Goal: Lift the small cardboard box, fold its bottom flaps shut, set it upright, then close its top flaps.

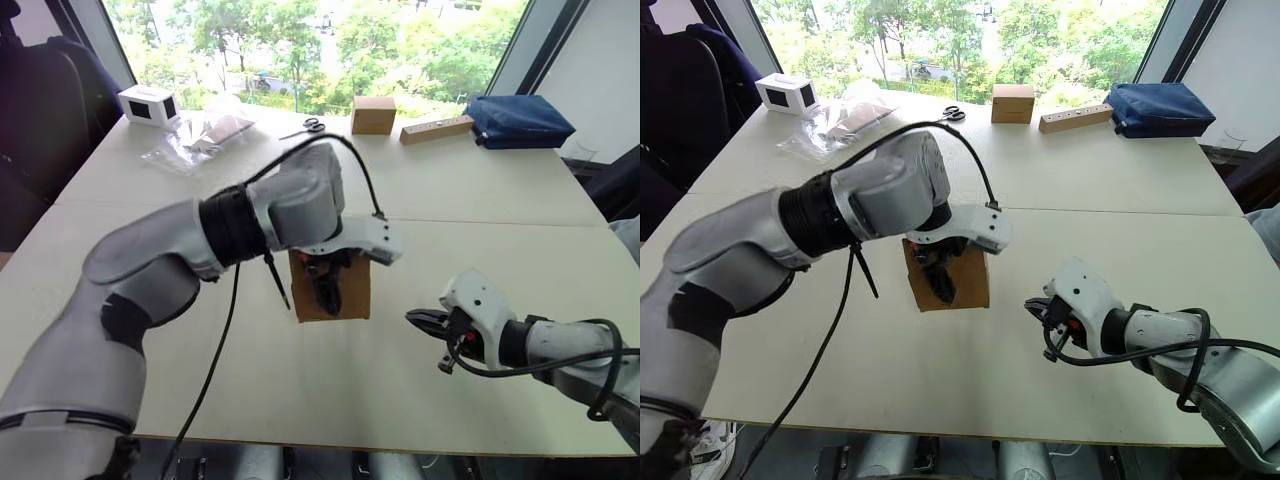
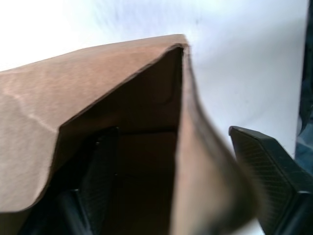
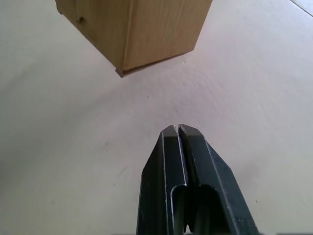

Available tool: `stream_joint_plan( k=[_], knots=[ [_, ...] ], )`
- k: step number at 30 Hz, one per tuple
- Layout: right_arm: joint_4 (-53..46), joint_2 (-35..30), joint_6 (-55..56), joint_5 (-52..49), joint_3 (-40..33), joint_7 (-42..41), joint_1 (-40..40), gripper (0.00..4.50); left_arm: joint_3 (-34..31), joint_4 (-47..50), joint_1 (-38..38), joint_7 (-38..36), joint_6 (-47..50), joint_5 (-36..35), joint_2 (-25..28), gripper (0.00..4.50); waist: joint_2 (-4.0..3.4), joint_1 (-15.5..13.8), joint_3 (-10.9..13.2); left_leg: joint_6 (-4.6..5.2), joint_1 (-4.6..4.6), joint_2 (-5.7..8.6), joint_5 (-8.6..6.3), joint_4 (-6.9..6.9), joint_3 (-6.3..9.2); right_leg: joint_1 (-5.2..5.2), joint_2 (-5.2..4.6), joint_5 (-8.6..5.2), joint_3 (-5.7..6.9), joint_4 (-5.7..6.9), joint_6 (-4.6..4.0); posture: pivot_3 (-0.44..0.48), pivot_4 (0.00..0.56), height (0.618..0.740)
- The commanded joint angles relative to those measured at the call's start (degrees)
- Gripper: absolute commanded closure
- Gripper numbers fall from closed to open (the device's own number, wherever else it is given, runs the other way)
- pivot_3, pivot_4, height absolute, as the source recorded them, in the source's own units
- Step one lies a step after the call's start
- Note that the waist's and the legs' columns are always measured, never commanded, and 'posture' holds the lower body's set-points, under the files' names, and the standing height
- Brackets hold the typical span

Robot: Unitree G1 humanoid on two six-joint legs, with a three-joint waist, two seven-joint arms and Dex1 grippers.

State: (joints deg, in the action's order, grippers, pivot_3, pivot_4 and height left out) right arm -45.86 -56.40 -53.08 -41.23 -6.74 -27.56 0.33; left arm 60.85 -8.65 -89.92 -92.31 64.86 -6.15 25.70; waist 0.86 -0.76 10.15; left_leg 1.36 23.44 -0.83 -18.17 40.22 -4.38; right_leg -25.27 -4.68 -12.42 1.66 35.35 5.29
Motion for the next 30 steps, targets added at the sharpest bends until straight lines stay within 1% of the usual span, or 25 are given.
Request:
stream_joint_plan(
  k=[1, 3, 7, 10, 12, 16, 17, 19, 23, 26, 27, 28, 29, 30],
  knots=[
    [1.0, 0.2, 2.4, 1.7, -0.6, -2.5, -0.1, 4.50, -3.0, -0.6, -3.2, -0.2, 2.8, -3.6, 1.1, 0.84, 0.00, 0.0, 0.0, 0.00, 0.00, 0.00, 0.00, 0.00, 0.00, 0.00, 0.00, 0.00, 0.00, 0.01, 0.00, 0.000, 0.150, 0.740],
    [2.5, 0.3, 3.7, 2.6, 0.1, -3.9, -1.0, 4.50, -3.1, 1.0, -2.9, -0.2, 3.5, -4.5, 2.1, 0.84, 0.00, 0.1, 0.0, 0.00, 0.00, 0.00, 0.00, 0.00, 0.00, -0.01, 0.00, 0.00, 0.00, 0.02, 0.01, 0.000, 0.150, 0.740],
    [4.9, 1.7, 4.9, 3.8, 1.9, -5.3, -4.9, 4.50, -0.9, 5.2, 0.8, 1.6, 2.4, -3.1, 4.2, 0.84, -0.04, 0.1, 0.0, 0.00, -0.03, -0.01, 0.00, 0.00, -0.01, -0.01, 0.00, 0.00, -0.01, 0.06, 0.02, 0.000, 0.150, 0.740],
    [4.9, 2.2, 4.5, 4.4, 2.4, -5.5, -6.2, 4.50, -0.7, 5.2, 1.5, 3.4, 1.6, -2.0, 3.9, 0.84, -0.03, -0.1, 0.0, -0.01, -0.04, -0.01, 0.01, 0.00, 0.00, -0.01, 0.00, 0.01, -0.02, 0.10, 0.03, 0.000, 0.150, 0.740],
    [4.5, 2.4, 4.1, 4.4, 2.2, -5.6, -6.2, 4.50, -1.6, 3.8, 0.8, 3.4, 1.5, -2.3, 3.1, 0.84, -0.02, -0.2, 0.0, -0.03, -0.01, -0.01, 0.02, 0.01, 0.01, -0.01, 0.00, 0.05, 0.00, 0.09, 0.11, 0.000, 0.150, 0.740],
    [4.1, 2.9, 3.9, 4.4, 1.2, -5.7, -5.4, 4.50, -5.4, -0.5, -0.9, 3.1, 2.3, -4.2, 1.5, 0.84, -0.02, 0.0, 0.0, -0.02, 0.00, 0.04, 0.01, 0.02, -0.04, 0.01, -0.04, 0.08, -0.02, 0.03, 0.16, 0.000, 0.150, 0.740],
    [4.0, 3.0, 3.9, 4.5, 1.1, -5.8, -5.3, 4.50, -5.9, -0.9, -0.9, 3.0, 2.3, -4.5, 1.5, 0.84, -0.02, 0.0, 0.0, -0.02, 0.00, 0.04, 0.01, 0.02, -0.03, 0.01, -0.04, 0.08, -0.02, 0.04, 0.16, 0.000, 0.150, 0.740],
    [4.4, 3.1, 4.4, 5.0, 1.2, -6.0, -5.2, 4.50, -9.0, -0.6, -0.9, 1.0, 2.6, -7.0, 2.5, 0.84, -0.02, 0.1, 0.0, -0.02, -0.01, 0.03, 0.01, 0.02, -0.03, 0.00, -0.03, 0.07, -0.02, 0.07, 0.16, 0.000, 0.150, 0.740],
    [6.6, 3.1, 5.8, 6.3, 1.6, -7.6, -6.3, 4.50, -17.4, -0.9, 0.2, -0.2, 3.2, -13.3, 5.5, 0.84, -0.04, 0.2, 0.0, -0.02, -0.02, -0.01, 0.01, 0.02, -0.02, -0.06, 0.01, 0.07, -0.02, 0.13, 0.15, 0.000, 0.150, 0.740],
    [8.2, 2.8, 6.9, 6.4, 0.5, -9.4, -6.8, 4.50, -28.2, -2.6, 2.9, 2.3, 2.0, -16.9, 5.2, 0.84, -0.06, 0.1, 0.0, -0.03, -0.04, -0.02, 0.02, 0.02, -0.02, -0.07, 0.02, 0.07, -0.02, 0.21, 0.16, 0.000, 0.150, 0.740],
    [9.9, 3.7, 7.4, 5.2, -1.1, -10.2, -7.4, 4.50, -35.2, -4.2, 4.9, 6.5, -0.1, -18.1, 4.1, 0.84, -0.06, 0.1, 0.0, -0.03, -0.04, -0.02, 0.02, 0.03, -0.02, -0.07, 0.01, 0.07, -0.01, 0.21, 0.16, 0.000, 0.150, 0.740],
    [11.0, 4.4, 7.8, 4.3, -2.2, -10.8, -7.9, 4.50, -39.9, -5.3, 6.2, 9.6, -1.6, -18.9, 3.3, 0.84, -0.07, 0.0, 0.0, -0.04, -0.04, -0.02, 0.02, 0.03, -0.02, -0.06, 0.00, 0.08, -0.01, 0.22, 0.16, 0.000, 0.150, 0.740],
    [13.1, 5.0, 8.7, 3.8, -3.4, -11.8, -8.4, 4.50, -46.3, -5.5, 8.8, 15.0, -4.2, -19.4, 2.3, 0.84, -0.07, 0.0, 0.0, -0.04, -0.06, -0.02, 0.02, 0.05, -0.02, -0.03, -0.02, 0.08, -0.01, 0.22, 0.16, 0.000, 0.150, 0.740],
    [15.1, 5.2, 9.1, 3.3, -4.4, -12.9, -8.9, 4.50, -51.0, -4.6, 11.7, 19.0, -7.2, -19.4, 2.1, 0.84, -0.08, 0.0, 0.0, -0.04, -0.05, -0.03, 0.02, 0.08, -0.01, -0.01, -0.02, 0.09, 0.00, 0.21, 0.18, 0.000, 0.150, 0.740]
  ],
)
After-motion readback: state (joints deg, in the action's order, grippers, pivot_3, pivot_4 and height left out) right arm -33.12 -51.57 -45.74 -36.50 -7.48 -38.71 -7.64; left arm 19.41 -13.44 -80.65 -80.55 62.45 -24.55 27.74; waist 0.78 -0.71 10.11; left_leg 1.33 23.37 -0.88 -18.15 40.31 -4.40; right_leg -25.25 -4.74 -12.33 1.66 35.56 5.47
